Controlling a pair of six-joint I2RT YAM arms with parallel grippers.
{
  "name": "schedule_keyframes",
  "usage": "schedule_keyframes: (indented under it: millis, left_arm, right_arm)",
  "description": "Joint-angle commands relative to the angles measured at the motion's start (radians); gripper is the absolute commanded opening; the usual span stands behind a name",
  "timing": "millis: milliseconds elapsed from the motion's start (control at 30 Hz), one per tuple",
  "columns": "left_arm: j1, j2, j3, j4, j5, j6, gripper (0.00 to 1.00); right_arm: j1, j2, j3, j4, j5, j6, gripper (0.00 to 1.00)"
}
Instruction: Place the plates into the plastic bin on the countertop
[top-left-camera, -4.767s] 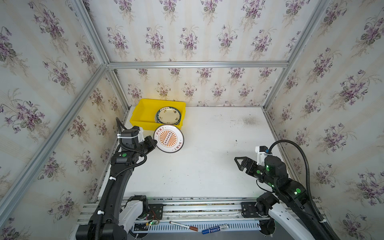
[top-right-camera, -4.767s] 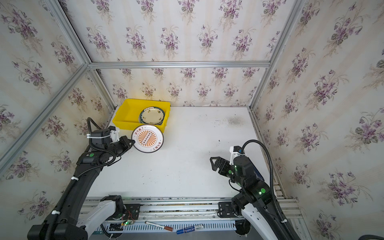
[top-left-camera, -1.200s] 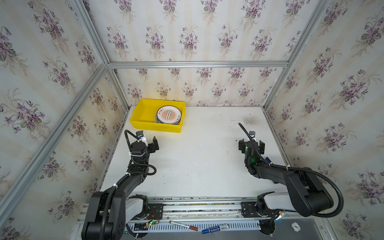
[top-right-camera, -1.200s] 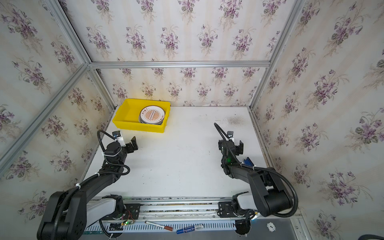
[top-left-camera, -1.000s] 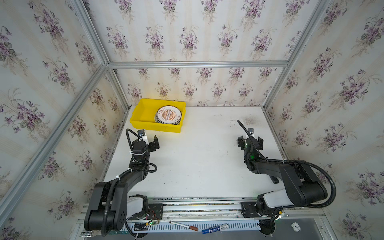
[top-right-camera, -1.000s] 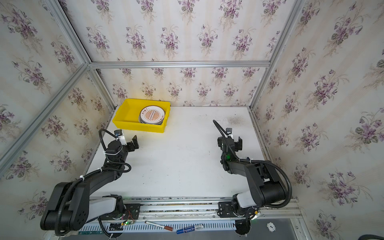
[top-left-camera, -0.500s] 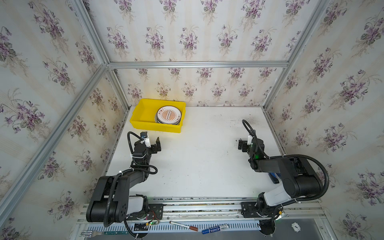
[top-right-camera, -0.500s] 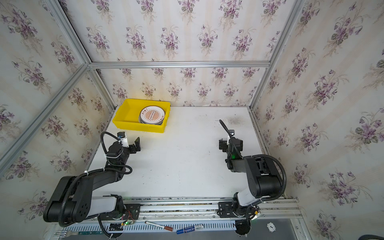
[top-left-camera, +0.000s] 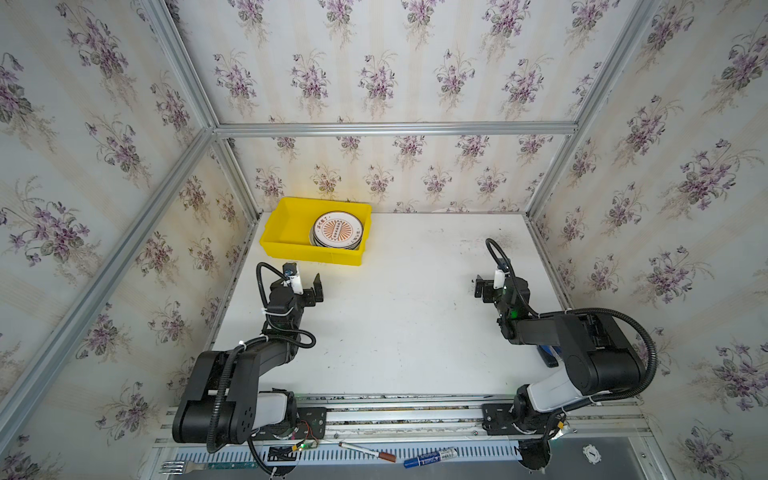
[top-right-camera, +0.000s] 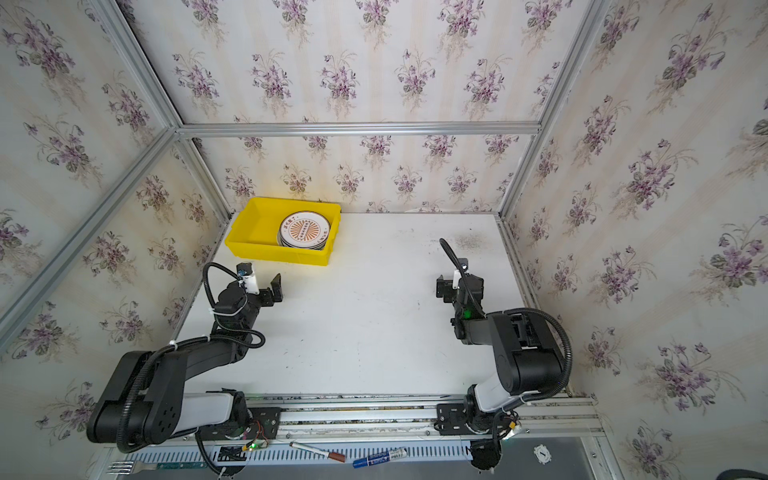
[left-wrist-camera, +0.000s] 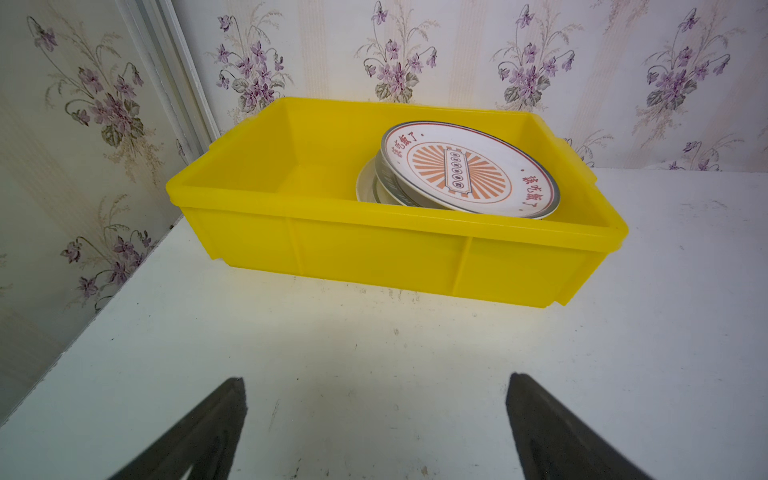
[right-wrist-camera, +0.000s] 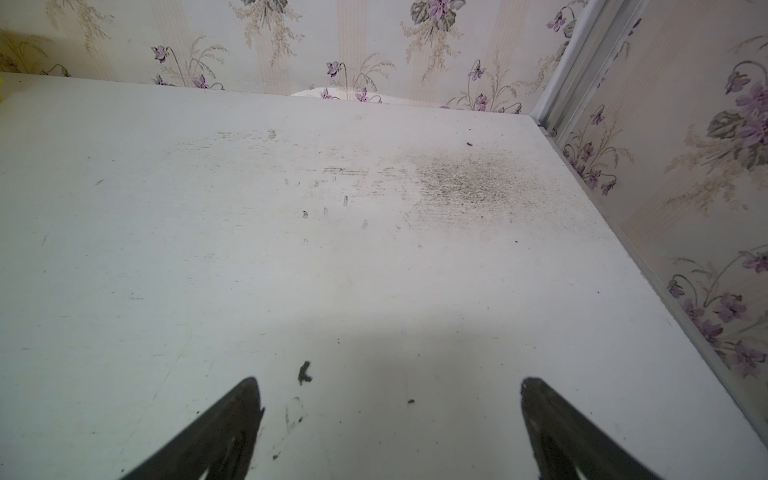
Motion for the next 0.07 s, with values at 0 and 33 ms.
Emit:
schedule_keyframes:
  millis: [0,33]
  left_arm:
    - [0.0,-0.001,0.007,0.032,0.009,0.023,1.0]
    - [0.0,-0.002,0.006,0.033,0.008,0.022,1.0]
  right_arm:
    - [0.001,0.002,0.001,0.065,-0.01,0.005,0.99]
    - [-0.001,-0.001,0.0,0.061,-0.009,0.005,0.99]
